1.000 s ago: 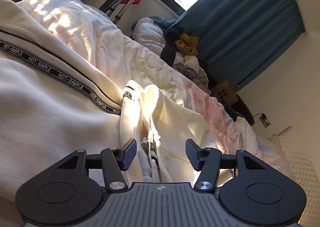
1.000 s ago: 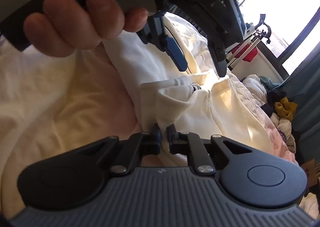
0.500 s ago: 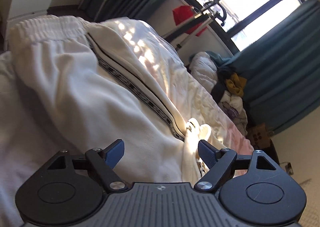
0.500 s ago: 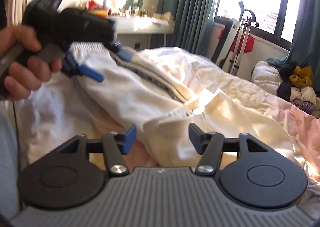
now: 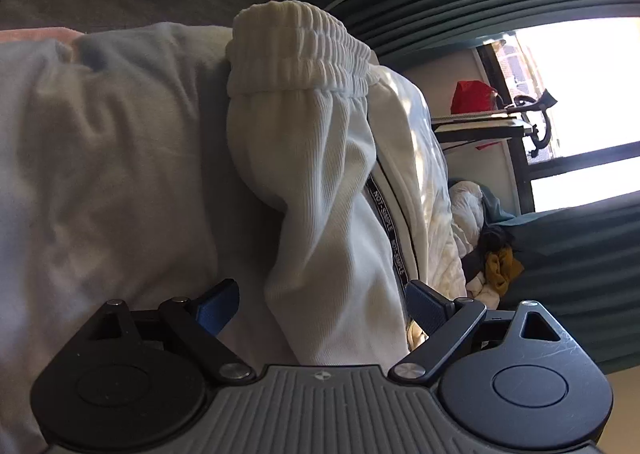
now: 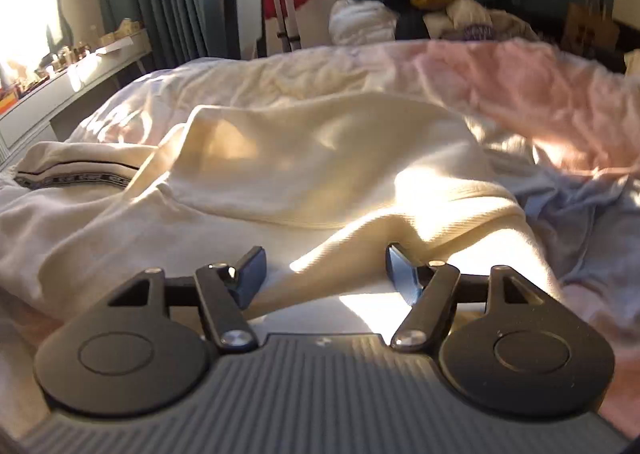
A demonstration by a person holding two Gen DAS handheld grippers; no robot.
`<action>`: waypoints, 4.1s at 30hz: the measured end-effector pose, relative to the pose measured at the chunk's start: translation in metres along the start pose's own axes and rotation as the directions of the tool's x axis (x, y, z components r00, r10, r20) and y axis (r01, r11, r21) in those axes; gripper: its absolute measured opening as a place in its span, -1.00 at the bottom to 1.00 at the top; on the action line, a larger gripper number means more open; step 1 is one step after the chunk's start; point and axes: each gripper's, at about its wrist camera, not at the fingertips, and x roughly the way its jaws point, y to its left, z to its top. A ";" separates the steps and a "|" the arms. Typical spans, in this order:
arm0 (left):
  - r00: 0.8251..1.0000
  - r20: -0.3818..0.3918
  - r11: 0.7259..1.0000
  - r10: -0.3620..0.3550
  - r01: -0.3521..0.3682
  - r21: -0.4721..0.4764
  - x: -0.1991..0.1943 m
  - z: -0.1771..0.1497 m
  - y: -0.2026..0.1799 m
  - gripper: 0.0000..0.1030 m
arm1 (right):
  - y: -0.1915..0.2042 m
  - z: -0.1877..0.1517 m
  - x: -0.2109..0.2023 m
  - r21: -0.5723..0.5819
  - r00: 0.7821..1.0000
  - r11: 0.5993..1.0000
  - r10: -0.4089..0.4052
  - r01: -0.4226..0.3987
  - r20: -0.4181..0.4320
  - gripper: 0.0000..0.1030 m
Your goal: Fold clothes
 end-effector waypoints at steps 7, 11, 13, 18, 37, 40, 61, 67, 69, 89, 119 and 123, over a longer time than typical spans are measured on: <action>0.995 0.082 0.991 -0.056 0.065 -0.119 0.026 0.033 0.008 0.77 | 0.020 -0.002 0.001 -0.073 0.997 0.997 -0.035 0.040 0.070 0.37; 0.991 0.118 0.996 -0.055 0.064 -0.067 0.034 0.035 0.002 0.70 | 0.023 -0.005 0.004 -0.102 0.998 0.994 -0.039 0.045 0.057 0.39; 0.987 0.158 0.999 -0.039 0.039 0.004 0.035 0.034 -0.006 0.37 | 0.024 -0.006 0.005 -0.117 0.998 0.992 -0.042 0.047 0.050 0.39; 0.969 0.241 0.982 0.053 -0.094 0.162 0.041 0.012 -0.034 -0.36 | 0.027 -0.009 0.008 -0.154 0.998 0.987 -0.048 0.053 0.034 0.38; 0.833 0.466 0.706 -0.296 -0.137 0.694 0.024 -0.224 -0.281 -0.73 | -0.077 0.041 -0.068 0.215 0.993 0.977 -0.042 0.018 0.108 0.39; 0.822 0.446 0.633 -0.355 -0.140 0.761 0.063 -0.290 -0.304 -0.72 | -0.116 0.044 -0.083 0.336 0.987 0.942 -0.060 0.006 0.149 0.39; 0.988 0.019 -0.140 -0.154 -0.041 0.989 0.182 -0.501 -0.247 -0.19 | -0.221 0.038 -0.090 0.609 0.960 0.748 0.147 -0.266 0.239 0.43; 0.986 -0.086 -0.196 -0.146 0.057 0.979 0.107 -0.443 -0.192 0.09 | -0.220 0.047 -0.066 0.593 0.949 0.741 0.232 -0.316 0.215 0.43; 0.985 -0.088 -0.192 -0.146 0.059 0.980 0.083 -0.419 -0.176 0.15 | -0.220 0.050 -0.055 0.586 0.945 0.742 0.257 -0.326 0.200 0.42; 0.976 -0.018 -0.295 -0.217 -0.048 0.954 0.088 -0.344 -0.149 0.18 | -0.204 0.082 0.024 0.495 0.869 0.728 0.479 -0.474 0.128 0.07; 0.984 -0.022 0.103 -0.175 0.041 0.994 0.036 -0.286 -0.149 0.00 | -0.235 0.034 -0.064 0.685 0.970 0.689 0.129 -0.238 0.207 0.17; 0.988 -0.021 0.133 -0.151 0.041 0.990 0.037 -0.286 -0.146 0.17 | -0.218 0.005 -0.085 0.798 0.944 0.504 0.183 -0.331 0.276 0.56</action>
